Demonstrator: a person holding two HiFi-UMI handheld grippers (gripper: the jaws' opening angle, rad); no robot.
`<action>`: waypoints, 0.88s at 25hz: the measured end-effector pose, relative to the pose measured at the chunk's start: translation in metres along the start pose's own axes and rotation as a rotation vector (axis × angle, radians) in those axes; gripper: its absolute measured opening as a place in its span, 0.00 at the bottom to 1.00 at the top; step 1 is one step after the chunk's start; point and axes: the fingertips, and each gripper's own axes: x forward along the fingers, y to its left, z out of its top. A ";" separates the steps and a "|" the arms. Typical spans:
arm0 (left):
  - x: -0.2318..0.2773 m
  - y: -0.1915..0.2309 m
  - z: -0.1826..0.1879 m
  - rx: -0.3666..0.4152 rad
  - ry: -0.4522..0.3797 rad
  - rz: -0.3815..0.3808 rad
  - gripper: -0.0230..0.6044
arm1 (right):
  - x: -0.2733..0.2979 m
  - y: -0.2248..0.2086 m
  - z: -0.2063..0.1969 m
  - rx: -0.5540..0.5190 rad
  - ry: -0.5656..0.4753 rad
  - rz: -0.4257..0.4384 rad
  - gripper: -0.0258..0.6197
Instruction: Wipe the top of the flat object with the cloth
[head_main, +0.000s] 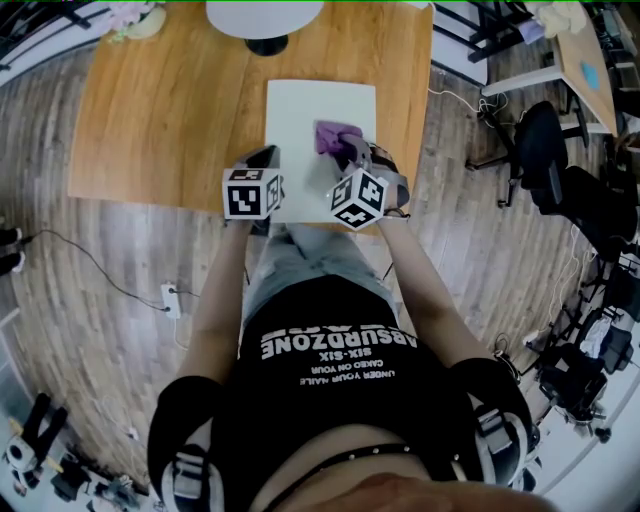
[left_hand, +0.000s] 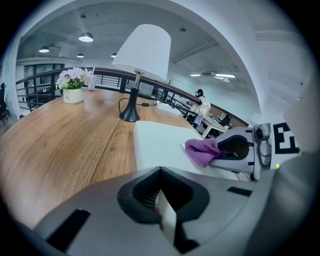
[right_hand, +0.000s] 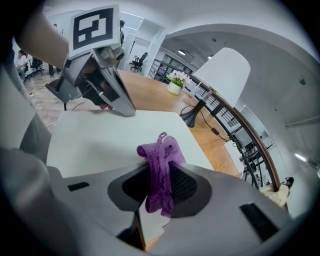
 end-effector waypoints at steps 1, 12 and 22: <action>-0.001 0.000 0.000 -0.004 -0.004 0.001 0.06 | -0.002 0.003 -0.001 0.001 -0.001 0.002 0.20; 0.001 0.001 0.000 -0.011 -0.030 -0.005 0.06 | -0.018 0.030 -0.008 0.001 -0.007 0.021 0.20; -0.001 0.001 -0.002 0.008 -0.039 0.016 0.06 | -0.046 0.072 -0.012 -0.001 -0.019 0.064 0.20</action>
